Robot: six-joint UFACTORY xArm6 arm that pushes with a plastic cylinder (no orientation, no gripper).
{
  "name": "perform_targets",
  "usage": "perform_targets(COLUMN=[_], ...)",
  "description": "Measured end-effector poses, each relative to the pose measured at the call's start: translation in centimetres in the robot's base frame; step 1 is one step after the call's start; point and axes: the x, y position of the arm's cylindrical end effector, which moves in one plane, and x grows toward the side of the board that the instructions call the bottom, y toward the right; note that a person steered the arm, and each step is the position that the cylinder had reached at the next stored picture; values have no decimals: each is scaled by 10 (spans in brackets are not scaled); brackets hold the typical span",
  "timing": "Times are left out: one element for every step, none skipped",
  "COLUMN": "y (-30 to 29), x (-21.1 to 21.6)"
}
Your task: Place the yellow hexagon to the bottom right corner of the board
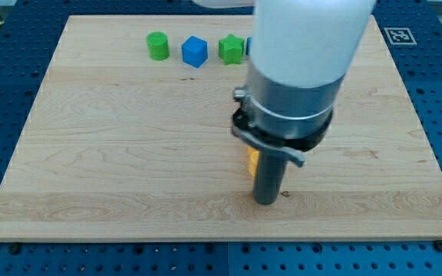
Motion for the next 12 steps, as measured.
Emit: perform_targets(y=[-35, -42, -56, -51, -43, -20, 3, 4, 26, 51, 60, 71], x=[-2, -28, -50, -73, -91, -99, -93, -71, -66, -66, -85, -106])
